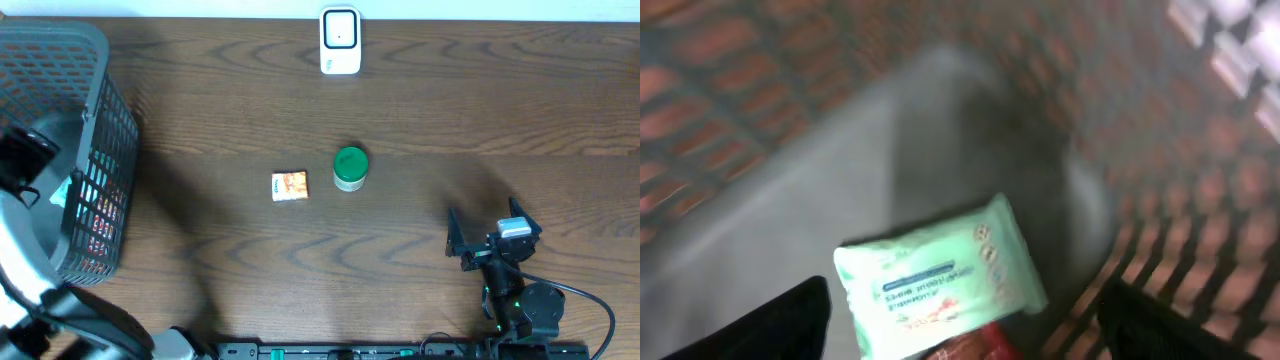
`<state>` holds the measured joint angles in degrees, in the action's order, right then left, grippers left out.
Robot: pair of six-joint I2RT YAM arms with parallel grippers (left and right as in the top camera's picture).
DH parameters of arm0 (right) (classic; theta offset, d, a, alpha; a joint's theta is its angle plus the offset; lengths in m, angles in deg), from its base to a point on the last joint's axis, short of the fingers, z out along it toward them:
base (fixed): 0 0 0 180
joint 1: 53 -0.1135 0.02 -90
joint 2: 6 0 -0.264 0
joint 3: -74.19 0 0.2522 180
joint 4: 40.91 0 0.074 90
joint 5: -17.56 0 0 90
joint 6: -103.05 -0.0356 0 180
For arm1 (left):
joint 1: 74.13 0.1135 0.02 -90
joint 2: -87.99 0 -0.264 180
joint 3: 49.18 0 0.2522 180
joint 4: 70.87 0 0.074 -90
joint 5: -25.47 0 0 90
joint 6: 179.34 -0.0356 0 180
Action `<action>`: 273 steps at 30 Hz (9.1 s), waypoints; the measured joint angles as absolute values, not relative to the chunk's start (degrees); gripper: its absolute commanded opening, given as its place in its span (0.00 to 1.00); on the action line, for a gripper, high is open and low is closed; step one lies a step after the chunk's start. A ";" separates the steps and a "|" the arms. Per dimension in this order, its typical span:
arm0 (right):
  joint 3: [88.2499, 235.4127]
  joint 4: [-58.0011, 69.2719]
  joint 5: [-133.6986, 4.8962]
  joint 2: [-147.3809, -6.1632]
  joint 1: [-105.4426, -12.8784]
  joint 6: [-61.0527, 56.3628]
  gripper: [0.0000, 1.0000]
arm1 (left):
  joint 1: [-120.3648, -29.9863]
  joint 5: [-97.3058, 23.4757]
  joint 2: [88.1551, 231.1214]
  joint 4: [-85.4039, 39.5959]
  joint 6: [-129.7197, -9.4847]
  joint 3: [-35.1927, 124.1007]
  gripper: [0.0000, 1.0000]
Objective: Scan the item barcode
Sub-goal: 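Reach the left gripper into the basket and grasp the green tissue pack, then lift the green tissue pack out of the basket with the left gripper, then place the green tissue pack right of the jar and release, then move the left gripper back into the basket over the Top chocolate bar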
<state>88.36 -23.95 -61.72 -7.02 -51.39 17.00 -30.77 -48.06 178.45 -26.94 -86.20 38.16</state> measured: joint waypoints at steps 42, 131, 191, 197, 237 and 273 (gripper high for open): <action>88.36 -23.95 -61.72 -7.02 -51.39 17.00 0.99 | -31.89 -45.88 199.65 -27.37 -139.29 38.62 0.98; 88.36 -23.95 -61.72 -7.02 -51.39 17.00 0.99 | -114.31 -26.53 194.66 -47.24 -71.78 37.18 0.48; 88.36 -23.95 -61.72 -7.02 -51.39 17.00 0.99 | -120.41 -64.67 170.88 -40.88 -74.84 43.10 0.98; 88.36 -23.95 -61.72 -7.02 -51.39 17.00 0.99 | -117.41 -80.83 150.10 -41.08 -88.17 43.73 0.98; 88.36 -23.95 -61.75 -7.02 -51.39 17.00 0.99 | -49.61 -88.96 161.88 -17.45 -78.86 43.86 0.98; 88.36 -23.95 -61.72 -7.02 -51.39 17.00 0.99 | -36.24 -62.99 194.75 4.60 -74.71 43.86 0.98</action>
<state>88.36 -23.95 -61.72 -7.02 -51.39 17.00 -36.24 -62.99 194.75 4.60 -74.71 43.86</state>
